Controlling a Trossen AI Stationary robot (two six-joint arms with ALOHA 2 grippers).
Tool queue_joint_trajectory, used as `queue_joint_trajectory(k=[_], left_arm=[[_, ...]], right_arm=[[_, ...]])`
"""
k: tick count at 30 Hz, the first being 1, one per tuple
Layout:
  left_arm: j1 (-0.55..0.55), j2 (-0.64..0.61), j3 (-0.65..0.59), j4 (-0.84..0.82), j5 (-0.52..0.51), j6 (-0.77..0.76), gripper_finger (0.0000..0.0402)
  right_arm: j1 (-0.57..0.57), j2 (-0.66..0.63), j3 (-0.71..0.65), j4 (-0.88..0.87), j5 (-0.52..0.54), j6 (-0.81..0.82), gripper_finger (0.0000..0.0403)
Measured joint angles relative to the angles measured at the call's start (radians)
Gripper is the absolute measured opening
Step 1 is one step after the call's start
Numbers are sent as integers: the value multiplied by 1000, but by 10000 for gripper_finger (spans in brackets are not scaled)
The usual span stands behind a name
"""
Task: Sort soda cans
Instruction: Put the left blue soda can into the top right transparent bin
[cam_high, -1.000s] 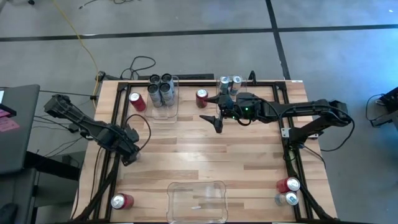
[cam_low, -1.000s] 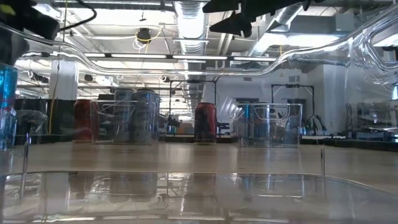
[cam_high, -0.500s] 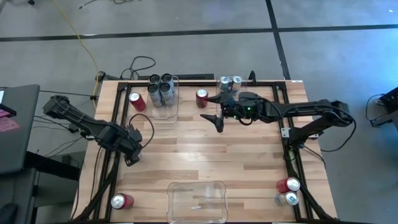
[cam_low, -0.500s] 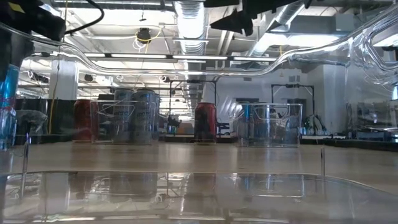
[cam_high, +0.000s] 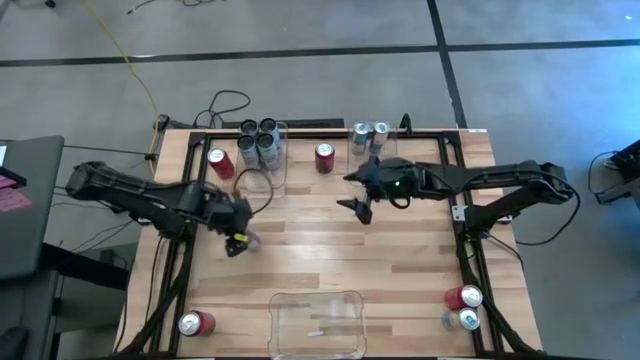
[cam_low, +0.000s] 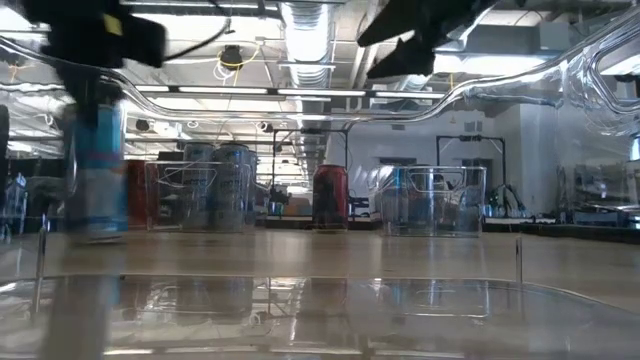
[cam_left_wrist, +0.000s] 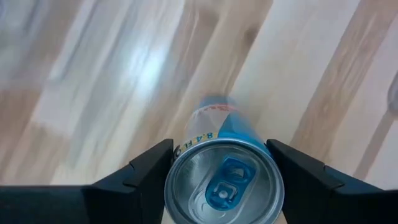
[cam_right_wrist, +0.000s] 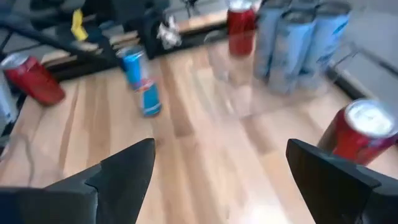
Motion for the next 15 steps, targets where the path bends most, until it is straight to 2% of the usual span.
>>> queue_joint_trajectory(k=[7, 15], left_arm=[[113, 212, 155, 52, 16, 215, 230], [149, 460, 408, 57, 10, 431, 232]], right_arm=[[86, 1, 0, -40, 35, 55, 379], [164, 1, 0, -141, 95, 73, 379]])
